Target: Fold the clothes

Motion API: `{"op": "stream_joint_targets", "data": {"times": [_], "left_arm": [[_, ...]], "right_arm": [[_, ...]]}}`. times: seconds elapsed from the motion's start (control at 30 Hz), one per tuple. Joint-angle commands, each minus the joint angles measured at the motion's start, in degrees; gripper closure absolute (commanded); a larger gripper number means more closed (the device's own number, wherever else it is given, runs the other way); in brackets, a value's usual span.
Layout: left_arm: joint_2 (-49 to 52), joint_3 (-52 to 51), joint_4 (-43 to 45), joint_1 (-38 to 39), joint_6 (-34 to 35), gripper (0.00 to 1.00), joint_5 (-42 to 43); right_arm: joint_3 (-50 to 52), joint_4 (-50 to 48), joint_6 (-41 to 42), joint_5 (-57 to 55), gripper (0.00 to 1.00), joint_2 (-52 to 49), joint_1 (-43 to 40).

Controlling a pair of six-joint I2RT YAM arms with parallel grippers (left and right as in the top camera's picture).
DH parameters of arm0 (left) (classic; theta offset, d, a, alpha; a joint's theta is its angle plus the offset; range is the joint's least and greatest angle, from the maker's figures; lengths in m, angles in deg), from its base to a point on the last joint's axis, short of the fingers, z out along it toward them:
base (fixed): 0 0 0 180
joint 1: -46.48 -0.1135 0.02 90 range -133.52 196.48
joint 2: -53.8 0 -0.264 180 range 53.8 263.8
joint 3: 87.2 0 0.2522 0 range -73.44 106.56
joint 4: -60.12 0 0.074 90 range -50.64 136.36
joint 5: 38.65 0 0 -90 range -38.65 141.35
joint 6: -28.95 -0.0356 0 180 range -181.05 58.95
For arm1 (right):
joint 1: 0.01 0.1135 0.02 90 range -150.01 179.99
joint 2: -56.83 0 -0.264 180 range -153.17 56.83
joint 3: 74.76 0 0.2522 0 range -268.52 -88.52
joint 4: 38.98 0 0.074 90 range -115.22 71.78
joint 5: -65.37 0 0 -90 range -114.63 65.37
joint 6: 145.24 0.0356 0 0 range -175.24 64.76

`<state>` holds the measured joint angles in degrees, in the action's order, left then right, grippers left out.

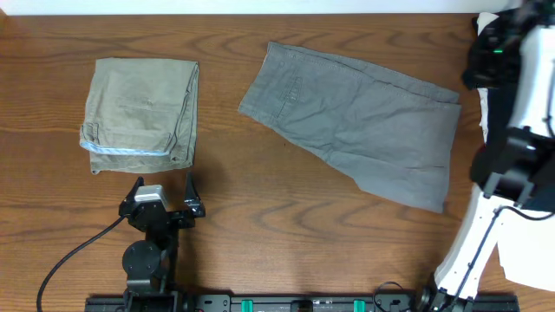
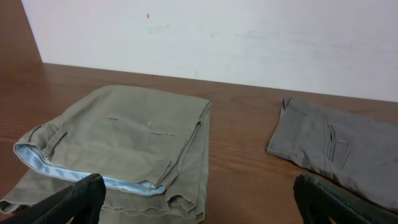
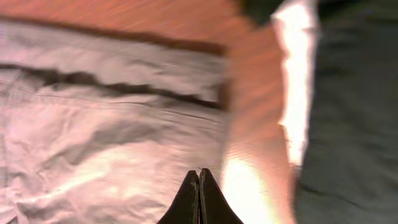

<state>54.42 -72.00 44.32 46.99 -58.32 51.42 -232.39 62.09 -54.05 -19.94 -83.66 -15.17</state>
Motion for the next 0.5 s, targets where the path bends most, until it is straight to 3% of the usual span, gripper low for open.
{"op": "stream_joint_targets", "data": {"times": [0.0, 0.47], "left_arm": [[-0.42, -1.2, -1.97, 0.22, -0.55, 0.02, -0.33], [-0.42, -1.2, -1.97, 0.22, -0.57, 0.02, -0.33]], "right_arm": [[5.99, -2.93, -0.42, -1.79, 0.99, 0.2, 3.02], [27.69, -20.52, 0.28, -5.38, 0.99, 0.2, 5.79]]}}
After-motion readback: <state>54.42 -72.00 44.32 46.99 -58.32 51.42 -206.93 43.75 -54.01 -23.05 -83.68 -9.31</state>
